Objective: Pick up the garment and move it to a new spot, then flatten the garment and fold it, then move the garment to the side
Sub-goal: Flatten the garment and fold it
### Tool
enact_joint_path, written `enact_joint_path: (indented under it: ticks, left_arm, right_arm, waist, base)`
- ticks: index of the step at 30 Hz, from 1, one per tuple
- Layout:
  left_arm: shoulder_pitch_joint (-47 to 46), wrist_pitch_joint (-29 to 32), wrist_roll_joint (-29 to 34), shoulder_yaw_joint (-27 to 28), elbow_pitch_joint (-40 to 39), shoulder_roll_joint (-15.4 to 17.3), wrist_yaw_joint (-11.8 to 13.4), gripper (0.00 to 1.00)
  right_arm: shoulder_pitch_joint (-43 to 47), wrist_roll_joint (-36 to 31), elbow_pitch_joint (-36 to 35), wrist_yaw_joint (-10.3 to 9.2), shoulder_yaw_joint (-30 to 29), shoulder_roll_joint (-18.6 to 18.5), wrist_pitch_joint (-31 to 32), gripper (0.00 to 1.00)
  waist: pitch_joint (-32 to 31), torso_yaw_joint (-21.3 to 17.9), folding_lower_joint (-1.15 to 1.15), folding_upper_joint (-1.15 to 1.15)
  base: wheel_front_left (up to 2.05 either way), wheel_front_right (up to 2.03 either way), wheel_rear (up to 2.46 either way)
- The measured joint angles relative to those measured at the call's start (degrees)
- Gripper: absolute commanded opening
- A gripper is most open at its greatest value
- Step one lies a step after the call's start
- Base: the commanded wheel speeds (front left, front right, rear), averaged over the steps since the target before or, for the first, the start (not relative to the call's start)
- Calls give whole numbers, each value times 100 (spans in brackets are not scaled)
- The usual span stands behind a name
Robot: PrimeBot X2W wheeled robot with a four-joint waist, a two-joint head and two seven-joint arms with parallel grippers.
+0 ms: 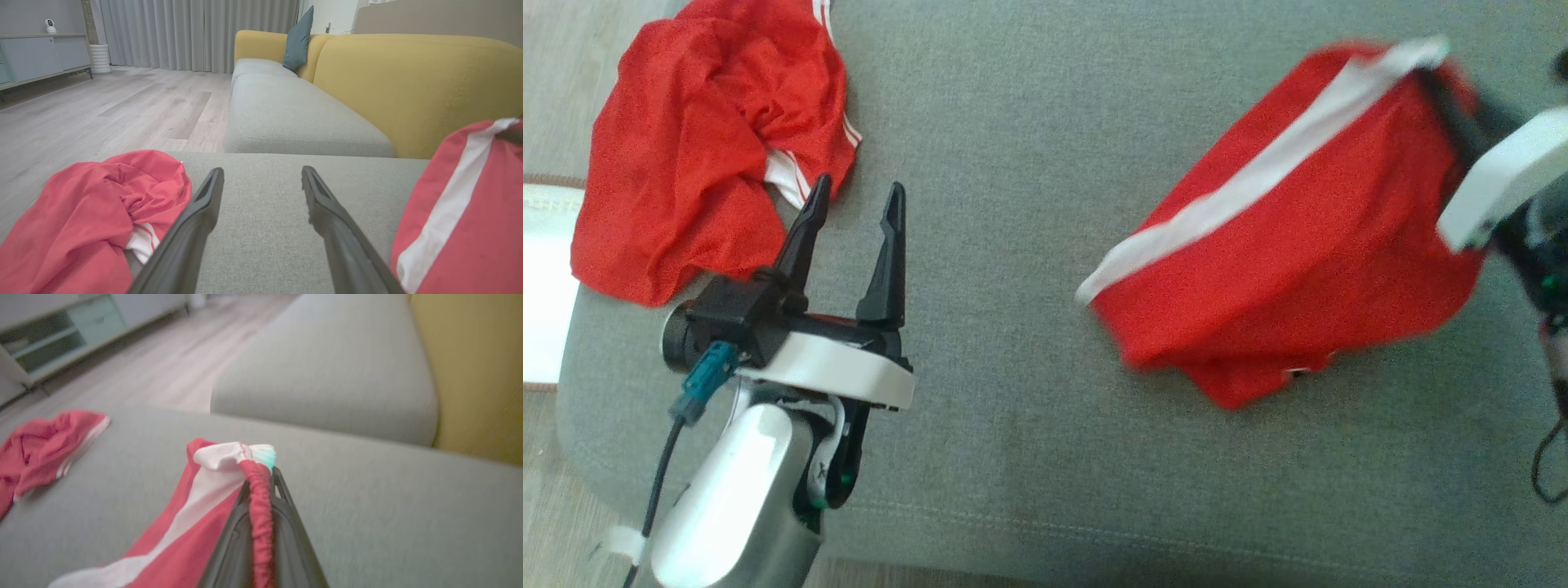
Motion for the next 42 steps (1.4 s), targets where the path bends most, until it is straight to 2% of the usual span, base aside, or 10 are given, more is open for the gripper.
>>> enact_joint_path:
  ticks: [5,13,17,18,19,20,21,22,31,42]
  left_arm:
    - [116,0,118,178,-3,-49,-53,100]
    - [400,-1,240,292,16,-87,-151,100]
    - [428,-24,249,348,9,-79,-149,100]
    - [437,-25,250,359,4,-78,-149,100]
    - [464,-26,250,378,-2,-74,-148,100]
    - [502,-29,250,394,-4,-70,-147,100]
    - [548,-35,250,411,-3,-65,-143,100]
    - [589,-35,249,424,-5,-58,-143,100]
    - [756,-35,249,480,-34,16,-89,100]
    - [1261,103,293,388,-271,146,56,100]
  right_arm:
    - [99,-391,-227,0,-571,408,-708,0]
    - [2626,-971,-780,0,-1526,1369,-996,0]
    - [3447,-1116,-1145,0,-1750,1857,-1063,0]
    - [3551,-1139,-1190,0,-1777,1916,-1104,3]
    - [3614,-1156,-1237,0,-1816,1969,-1162,45]
    - [3640,-1155,-1289,0,-1866,2012,-1256,77]
    - [3642,-1165,-1337,0,-1901,2027,-1382,95]
    - [3631,-1211,-1359,0,-1938,2028,-1495,100]
    - [3397,-1658,-1447,0,-2057,2046,-2225,100]
    - [4097,-1887,-2065,0,-1357,2139,-2024,100]
  waist:
    - [-172,-57,0,0]
    - [-340,-302,0,0]
    - [-378,-459,0,0]
    - [-382,-494,0,0]
    - [-384,-531,0,0]
    - [-384,-568,0,0]
    - [-385,-603,0,0]
    - [-385,-633,0,0]
    - [-471,-747,0,0]
    - [-851,-771,0,0]
  base:
    - [0,0,0]
    - [0,0,0]
    - [0,0,0]
    - [0,0,0]
    - [0,0,0]
    - [0,0,0]
    - [0,0,0]
    - [0,0,0]
    - [0,0,0]
    - [0,0,0]
